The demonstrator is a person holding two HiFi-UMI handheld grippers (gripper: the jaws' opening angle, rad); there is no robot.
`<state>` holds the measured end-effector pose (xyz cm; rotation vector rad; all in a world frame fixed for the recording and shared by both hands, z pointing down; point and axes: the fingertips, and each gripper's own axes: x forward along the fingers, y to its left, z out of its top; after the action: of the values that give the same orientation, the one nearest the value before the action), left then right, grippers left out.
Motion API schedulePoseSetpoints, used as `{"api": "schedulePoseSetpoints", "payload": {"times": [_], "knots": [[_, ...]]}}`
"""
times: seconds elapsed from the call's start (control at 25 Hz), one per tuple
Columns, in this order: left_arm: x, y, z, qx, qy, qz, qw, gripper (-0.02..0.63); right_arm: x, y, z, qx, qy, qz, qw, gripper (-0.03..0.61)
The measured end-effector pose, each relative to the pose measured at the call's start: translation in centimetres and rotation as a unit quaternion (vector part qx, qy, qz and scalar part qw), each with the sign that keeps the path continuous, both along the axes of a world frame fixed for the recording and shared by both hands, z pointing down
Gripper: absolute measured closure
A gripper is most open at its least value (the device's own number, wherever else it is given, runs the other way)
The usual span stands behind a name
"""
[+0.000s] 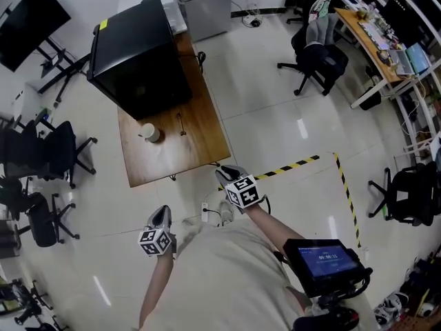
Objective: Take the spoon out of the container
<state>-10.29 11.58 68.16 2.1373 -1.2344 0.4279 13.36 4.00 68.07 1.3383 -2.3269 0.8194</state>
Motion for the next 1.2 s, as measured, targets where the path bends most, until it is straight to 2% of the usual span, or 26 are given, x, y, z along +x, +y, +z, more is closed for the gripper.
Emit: {"api": "schedulePoseSetpoints", "payload": {"times": [0.2, 0.64, 1.2], "knots": [[-2.5, -1.5, -1.3, 0.009, 0.009, 0.000, 0.9999, 0.624, -3.7, -0.7, -0.3, -0.003, 0.030, -0.012, 0.999, 0.485], [-4.7, -1.3, -0.8, 0.008, 0.012, 0.039, 0.9991, 0.624, -7.3, -0.3, -0.2, -0.003, 0.071, -0.011, 0.997, 0.485], [-7.3, -0.2, 0.4, 0.006, 0.033, 0.061, 0.9976, 0.625, -9.3, 2.0, -0.4, -0.006, 0.087, 0.006, 0.996, 0.486]]}}
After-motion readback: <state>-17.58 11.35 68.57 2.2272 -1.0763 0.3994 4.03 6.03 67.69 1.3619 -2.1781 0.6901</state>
